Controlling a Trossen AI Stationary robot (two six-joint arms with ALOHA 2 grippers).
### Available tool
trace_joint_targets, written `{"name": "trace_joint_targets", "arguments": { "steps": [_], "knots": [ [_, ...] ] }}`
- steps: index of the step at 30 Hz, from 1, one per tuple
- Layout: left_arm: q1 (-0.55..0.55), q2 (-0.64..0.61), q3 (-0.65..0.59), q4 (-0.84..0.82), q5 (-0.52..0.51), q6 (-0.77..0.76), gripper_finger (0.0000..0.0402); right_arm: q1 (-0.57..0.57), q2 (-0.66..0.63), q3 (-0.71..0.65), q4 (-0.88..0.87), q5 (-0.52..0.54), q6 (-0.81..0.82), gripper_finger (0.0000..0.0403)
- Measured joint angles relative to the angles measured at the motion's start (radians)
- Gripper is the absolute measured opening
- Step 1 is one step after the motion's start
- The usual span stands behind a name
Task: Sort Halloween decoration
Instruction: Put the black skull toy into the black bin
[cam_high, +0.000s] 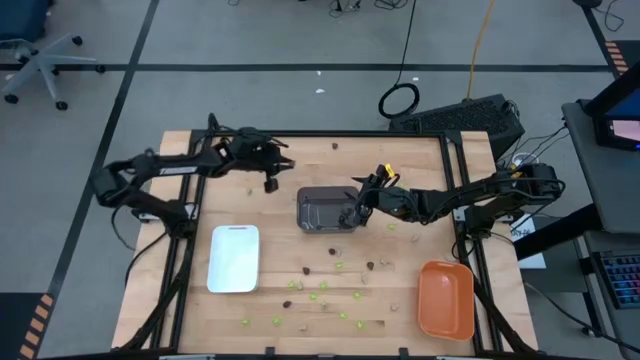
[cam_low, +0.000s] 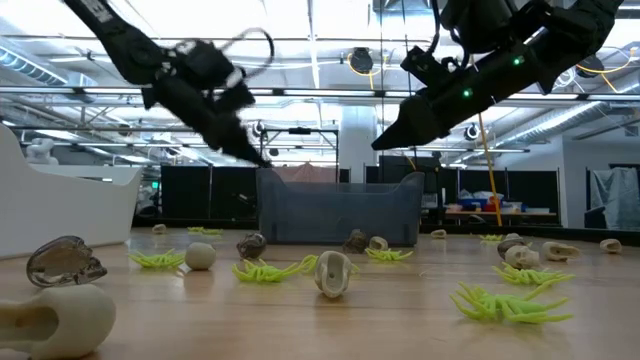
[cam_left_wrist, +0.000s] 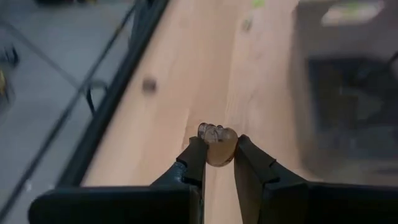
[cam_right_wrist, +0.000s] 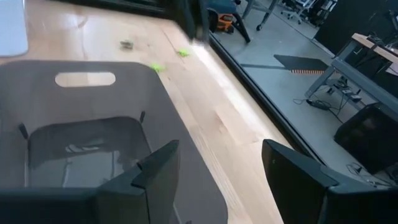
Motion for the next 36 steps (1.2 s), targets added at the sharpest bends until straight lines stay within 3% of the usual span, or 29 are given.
{"name": "trace_joint_targets", "arguments": {
  "steps": [10, 16, 20, 27, 36],
  "knots": [
    [-0.147, -0.216, 0.0, -0.005, -0.009, 0.354, 0.0045, 0.0, 0.0, 0.0, 0.002, 0.006, -0.039, 0.0214],
    [-0.254, -0.238, 0.0, 0.004, -0.084, 0.632, 0.0045, 0.01, 0.0, 0.0, 0.002, 0.004, -0.015, 0.0214],
    [-0.296, -0.232, 0.0, 0.047, -0.147, 0.696, 0.0053, 0.021, 0.0, 0.0, 0.002, 0.002, -0.008, 0.0214],
    [-0.312, -0.231, 0.0, 0.083, -0.152, 0.503, 0.0059, 0.02, -0.007, 0.0, 0.003, 0.002, -0.011, 0.0214],
    [-0.312, -0.231, 0.0, 0.08, -0.121, -0.077, 0.0061, 0.02, -0.013, 0.0, 0.003, 0.002, -0.004, 0.0214]
  ]
}}
